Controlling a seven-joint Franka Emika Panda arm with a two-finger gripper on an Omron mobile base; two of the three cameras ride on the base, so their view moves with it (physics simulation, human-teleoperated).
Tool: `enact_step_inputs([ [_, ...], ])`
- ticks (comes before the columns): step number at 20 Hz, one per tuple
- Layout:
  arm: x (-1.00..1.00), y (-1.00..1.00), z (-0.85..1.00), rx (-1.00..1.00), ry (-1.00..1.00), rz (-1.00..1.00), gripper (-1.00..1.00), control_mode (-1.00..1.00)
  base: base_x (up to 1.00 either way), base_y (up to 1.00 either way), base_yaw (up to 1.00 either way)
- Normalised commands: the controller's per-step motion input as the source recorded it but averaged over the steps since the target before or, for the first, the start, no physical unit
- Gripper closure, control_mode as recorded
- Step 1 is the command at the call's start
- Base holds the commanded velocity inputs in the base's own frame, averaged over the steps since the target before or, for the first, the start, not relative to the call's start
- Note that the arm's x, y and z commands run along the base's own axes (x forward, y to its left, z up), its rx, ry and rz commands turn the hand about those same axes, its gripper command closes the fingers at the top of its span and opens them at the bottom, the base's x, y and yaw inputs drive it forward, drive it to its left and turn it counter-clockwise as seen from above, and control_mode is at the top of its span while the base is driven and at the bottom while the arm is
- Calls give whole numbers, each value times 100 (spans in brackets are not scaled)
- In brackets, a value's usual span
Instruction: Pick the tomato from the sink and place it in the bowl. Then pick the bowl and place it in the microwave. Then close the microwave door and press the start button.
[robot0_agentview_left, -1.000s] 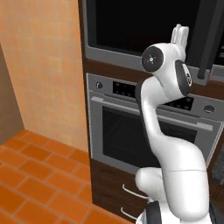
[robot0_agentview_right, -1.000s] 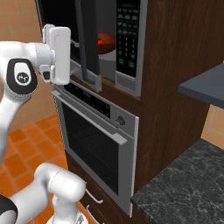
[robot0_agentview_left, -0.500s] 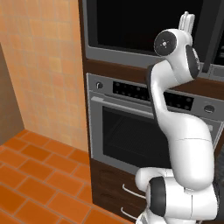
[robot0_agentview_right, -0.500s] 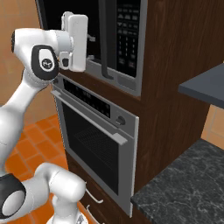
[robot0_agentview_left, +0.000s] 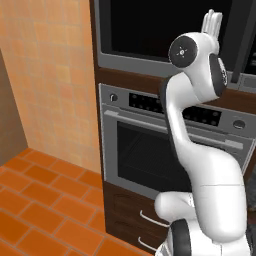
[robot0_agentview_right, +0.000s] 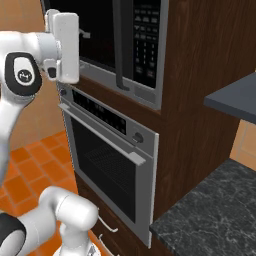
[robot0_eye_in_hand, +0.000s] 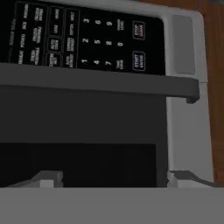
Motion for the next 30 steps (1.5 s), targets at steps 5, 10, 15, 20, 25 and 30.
enact_step_inputs([
  [5,-100,5,11,-34,27,18,-100,-100,0,0,0],
  [10,-100,2,-1,-40,33,25,100,-100,0,0,0],
  [15,-100,-4,0,-35,17,22,100,-100,0,0,0],
  [20,-97,-24,-1,-39,4,14,100,-100,0,0,0],
  [25,-54,1,-8,-42,11,13,100,-100,0,0,0],
  [30,4,-5,-1,-14,14,1,100,-100,0,0,0],
])
